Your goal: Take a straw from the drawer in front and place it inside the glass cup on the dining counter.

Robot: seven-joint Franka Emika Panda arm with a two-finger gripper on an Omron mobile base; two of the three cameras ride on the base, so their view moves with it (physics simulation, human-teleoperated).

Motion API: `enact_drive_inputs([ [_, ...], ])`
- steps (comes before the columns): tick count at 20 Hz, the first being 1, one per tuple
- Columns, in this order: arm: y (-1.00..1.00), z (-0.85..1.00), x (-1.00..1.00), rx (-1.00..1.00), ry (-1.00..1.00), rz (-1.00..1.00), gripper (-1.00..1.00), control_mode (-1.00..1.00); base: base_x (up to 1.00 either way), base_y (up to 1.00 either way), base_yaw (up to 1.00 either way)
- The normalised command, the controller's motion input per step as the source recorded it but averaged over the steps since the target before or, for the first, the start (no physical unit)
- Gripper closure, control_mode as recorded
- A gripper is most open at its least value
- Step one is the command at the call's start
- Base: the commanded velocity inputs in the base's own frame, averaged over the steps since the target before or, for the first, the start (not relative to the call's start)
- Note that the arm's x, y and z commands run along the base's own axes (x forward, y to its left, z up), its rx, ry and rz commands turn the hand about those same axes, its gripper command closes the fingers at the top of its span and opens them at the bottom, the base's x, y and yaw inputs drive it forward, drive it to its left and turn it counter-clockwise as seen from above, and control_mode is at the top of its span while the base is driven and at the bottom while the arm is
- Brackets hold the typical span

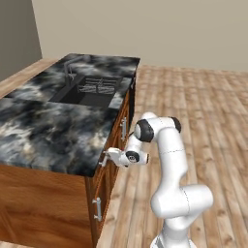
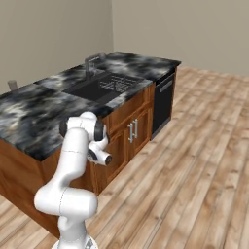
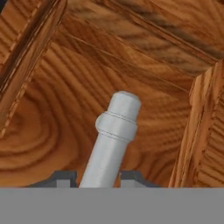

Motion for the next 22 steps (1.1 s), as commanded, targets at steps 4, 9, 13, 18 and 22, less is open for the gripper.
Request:
enact_drive_inputs([
  [4, -0.59, -0.07, -0.01, 0.00, 0.18, 0.00, 1.00, -1.00, 0.00, 0.00, 0.00],
  [9, -0.88, -0.18, -0.17, 0.00, 0.10, 0.00, 1.00, -1.00, 0.00, 0.00, 0.00],
  [13, -1.00, -0.24, -0.27, 0.00, 0.04, 0.00, 1.00, -1.00, 0.00, 0.00, 0.00],
  [18, -1.00, -0.31, -0.31, 0.00, 0.03, 0.00, 1.00, -1.00, 0.00, 0.00, 0.00],
  [22, -1.00, -0.30, -0.33, 0.00, 0.02, 0.00, 1.00, -1.00, 0.00, 0.00, 0.00],
])
